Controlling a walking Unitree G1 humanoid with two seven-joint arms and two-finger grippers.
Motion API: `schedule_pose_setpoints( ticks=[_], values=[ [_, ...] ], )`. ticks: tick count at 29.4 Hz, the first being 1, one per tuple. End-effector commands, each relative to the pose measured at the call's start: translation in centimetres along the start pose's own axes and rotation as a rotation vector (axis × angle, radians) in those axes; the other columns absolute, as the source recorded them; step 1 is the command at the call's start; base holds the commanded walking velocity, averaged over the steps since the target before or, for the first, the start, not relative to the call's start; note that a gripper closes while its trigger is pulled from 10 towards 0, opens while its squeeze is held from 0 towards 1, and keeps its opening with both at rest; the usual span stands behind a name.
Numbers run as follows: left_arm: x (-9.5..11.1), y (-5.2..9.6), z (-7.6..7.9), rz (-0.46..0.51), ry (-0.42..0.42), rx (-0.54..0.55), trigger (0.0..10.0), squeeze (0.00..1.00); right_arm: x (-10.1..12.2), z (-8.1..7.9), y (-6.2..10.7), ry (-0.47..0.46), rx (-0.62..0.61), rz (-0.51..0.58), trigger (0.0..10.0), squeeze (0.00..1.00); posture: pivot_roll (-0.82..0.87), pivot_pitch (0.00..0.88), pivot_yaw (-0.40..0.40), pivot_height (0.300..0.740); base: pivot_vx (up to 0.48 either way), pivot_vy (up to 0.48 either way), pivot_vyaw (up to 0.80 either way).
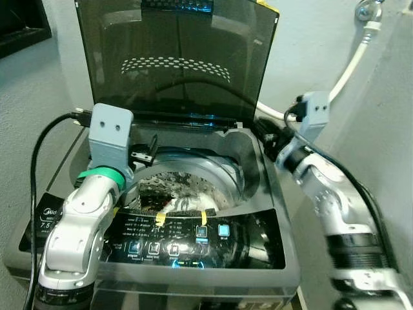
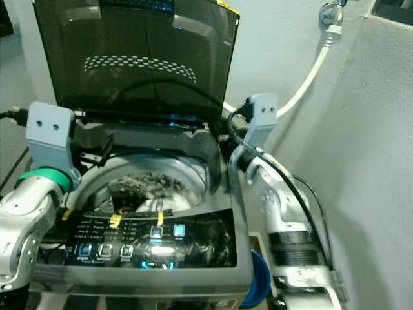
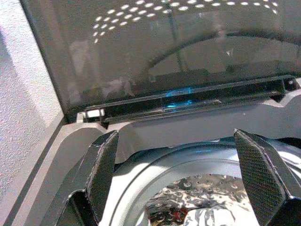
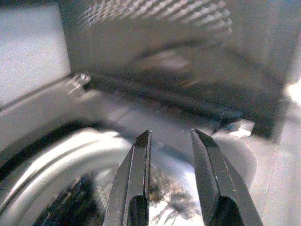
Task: Clothes washing
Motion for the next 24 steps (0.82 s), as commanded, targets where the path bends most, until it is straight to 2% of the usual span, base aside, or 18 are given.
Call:
schedule_pose_setpoints(
  ticks=[1,2,3,5,6,7,8,9,10,11,12,13,15,17,18,20,21,24],
  values=[
    [-0.1,0.0,0.7,0.004,-0.012,-0.03,10.0,0.0,-2.1,-2.9,0.6,0.084,0.244,-0.166,10.0,0.91,0.04,0.039,-0.003,0.74,0.0,0.0,0.0],
    [-0.1,0.0,0.7,0.004,-0.012,-0.03,10.0,0.0,-2.1,-2.9,0.6,0.084,0.244,-0.166,10.0,0.91,0.04,0.039,-0.003,0.74,0.0,0.0,0.0],
    [0.0,-0.1,0.8,0.009,-0.012,-0.036,10.0,0.0,-2.7,-4.1,1.3,0.124,0.363,-0.237,10.0,1.0,0.04,0.039,-0.003,0.74,0.0,0.0,0.0],
    [0.0,-0.1,0.8,0.009,-0.012,-0.036,10.0,0.0,-2.7,-4.1,1.3,0.124,0.363,-0.237,10.0,1.0,0.04,0.039,-0.003,0.74,0.0,0.0,0.0],
    [0.2,-0.1,0.8,0.015,-0.013,-0.036,10.0,0.0,-2.6,-4.7,1.9,0.177,0.438,-0.262,10.0,1.0,0.05,0.039,-0.007,0.74,0.0,0.0,0.0],
    [0.2,-0.1,0.7,0.022,-0.012,-0.034,10.0,0.0,-1.7,-4.2,1.6,0.264,0.403,-0.232,10.0,1.0,0.06,0.04,-0.009,0.74,0.0,0.0,0.0],
    [0.2,0.0,0.6,0.025,-0.008,-0.031,10.0,0.0,-0.2,-3.1,0.7,0.284,0.306,-0.157,10.0,0.0,0.06,0.043,-0.008,0.74,0.0,0.0,0.0],
    [0.2,0.0,0.6,0.025,-0.008,-0.031,10.0,0.0,-0.2,-3.1,0.7,0.284,0.306,-0.157,10.0,0.0,0.06,0.043,-0.008,0.74,0.0,0.0,0.0],
    [0.3,0.1,0.5,0.028,-0.008,-0.028,10.0,0.0,1.2,-2.1,0.0,0.289,0.206,-0.072,10.0,0.0,0.06,0.043,-0.006,0.74,0.0,0.0,0.0],
    [0.3,0.1,0.4,0.028,-0.008,-0.026,10.0,0.0,3.1,-0.6,-0.7,0.245,0.049,0.055,10.0,0.0,0.07,0.049,-0.001,0.74,0.0,0.0,0.0],
    [0.2,0.2,0.3,0.027,-0.008,-0.025,10.0,0.0,4.1,0.2,-0.9,0.2,-0.043,0.125,10.0,0.0,0.07,0.049,0.001,0.74,0.0,0.0,0.0],
    [0.2,0.2,0.3,0.027,-0.008,-0.025,10.0,0.0,4.1,0.2,-0.9,0.2,-0.043,0.125,10.0,0.0,0.07,0.049,0.001,0.74,0.0,0.0,0.0],
    [0.3,0.1,-0.4,0.027,-0.012,0.013,10.0,0.0,6.0,2.0,-0.5,0.05,-0.195,0.276,10.0,0.0,0.07,0.053,0.009,0.74,0.0,0.0,0.0],
    [0.3,0.0,-1.2,0.029,-0.017,0.068,10.0,0.0,7.0,2.8,0.4,-0.036,-0.258,0.4,10.0,0.0,0.07,0.053,0.011,0.74,0.0,0.0,0.0],
    [0.3,-0.1,-1.5,0.024,-0.009,0.083,10.0,0.0,6.9,2.9,0.7,-0.071,-0.273,0.432,10.0,0.0,0.08,0.054,0.011,0.74,0.0,0.0,0.0],
    [0.3,-0.1,-1.5,0.024,-0.009,0.083,10.0,0.0,6.9,2.9,0.7,-0.071,-0.273,0.432,10.0,0.0,0.08,0.054,0.011,0.74,0.0,0.0,0.0],
    [0.3,-0.2,-1.6,0.026,-0.008,0.09,10.0,0.0,6.2,2.9,1.0,-0.108,-0.288,0.437,10.0,0.0,0.08,0.053,0.011,0.74,0.0,0.0,0.0],
    [-0.1,-0.1,-1.3,0.018,-0.003,0.084,10.0,0.0,3.3,2.9,1.4,-0.103,-0.353,0.364,10.0,0.0,0.07,0.049,0.011,0.74,0.0,0.0,0.0]
  ],
)
Point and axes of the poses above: a point about 5 cm out from each wrist's last joint towards the gripper, its own y axis pointing back from the gripper into the wrist, its own x axis along the axis of the wrist's last joint, z = x × y, the point moved 2 cm from there along -y, pointing out of the wrist towards the gripper, and after that the axes turned 6 degrees about -y, right-handed, at the moved point
